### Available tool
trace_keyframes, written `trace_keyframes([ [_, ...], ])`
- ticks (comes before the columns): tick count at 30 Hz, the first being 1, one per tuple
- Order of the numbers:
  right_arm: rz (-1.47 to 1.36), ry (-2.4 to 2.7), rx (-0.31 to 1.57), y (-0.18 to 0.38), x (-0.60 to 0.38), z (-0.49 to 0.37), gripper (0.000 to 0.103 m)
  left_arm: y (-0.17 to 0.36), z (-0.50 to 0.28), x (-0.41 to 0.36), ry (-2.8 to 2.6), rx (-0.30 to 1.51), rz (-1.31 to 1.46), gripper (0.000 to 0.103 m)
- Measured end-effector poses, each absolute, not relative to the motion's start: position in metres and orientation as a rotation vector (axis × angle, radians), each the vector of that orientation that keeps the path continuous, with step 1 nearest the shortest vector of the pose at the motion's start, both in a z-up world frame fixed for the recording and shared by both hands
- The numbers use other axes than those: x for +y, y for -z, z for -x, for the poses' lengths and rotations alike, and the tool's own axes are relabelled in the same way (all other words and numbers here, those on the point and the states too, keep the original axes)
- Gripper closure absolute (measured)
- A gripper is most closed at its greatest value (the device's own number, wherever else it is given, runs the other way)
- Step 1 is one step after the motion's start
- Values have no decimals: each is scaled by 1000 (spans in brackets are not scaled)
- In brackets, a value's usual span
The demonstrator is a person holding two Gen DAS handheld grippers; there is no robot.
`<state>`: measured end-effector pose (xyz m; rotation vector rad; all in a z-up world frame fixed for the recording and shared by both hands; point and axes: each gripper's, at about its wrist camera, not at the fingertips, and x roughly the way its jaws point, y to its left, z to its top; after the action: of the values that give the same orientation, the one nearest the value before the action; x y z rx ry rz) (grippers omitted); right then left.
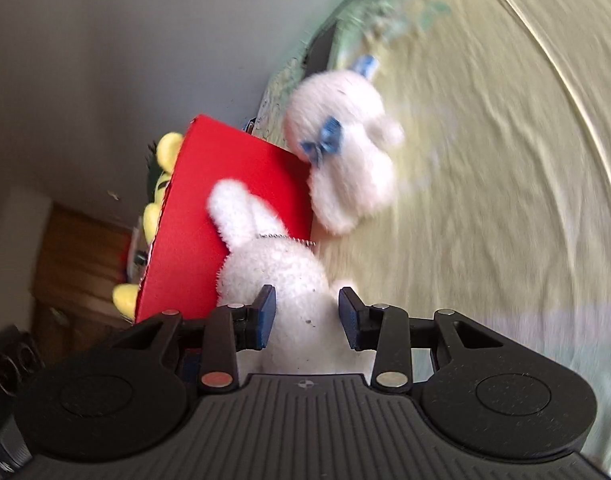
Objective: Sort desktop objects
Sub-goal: 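Close both grippers on the white bunny plush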
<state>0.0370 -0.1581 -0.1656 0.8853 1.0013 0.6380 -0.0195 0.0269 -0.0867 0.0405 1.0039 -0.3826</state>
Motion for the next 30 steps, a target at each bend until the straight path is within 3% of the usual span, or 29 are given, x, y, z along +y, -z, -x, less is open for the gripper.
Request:
trace_keyframes([
  [13, -1112, -611, 1050, 178, -199, -6, 67, 79, 29, -19, 559, 931, -175, 3],
  [18, -1169, -583, 1035, 174, -216, 9, 74, 75, 31, -35, 623, 921, -207, 3],
  [27, -1148, -458, 965, 167, -244, 24, 73, 84, 27, -55, 719, 945, -211, 3],
  [30, -1136, -403, 931, 164, -252, 29, 68, 83, 27, -52, 728, 947, -208, 4],
])
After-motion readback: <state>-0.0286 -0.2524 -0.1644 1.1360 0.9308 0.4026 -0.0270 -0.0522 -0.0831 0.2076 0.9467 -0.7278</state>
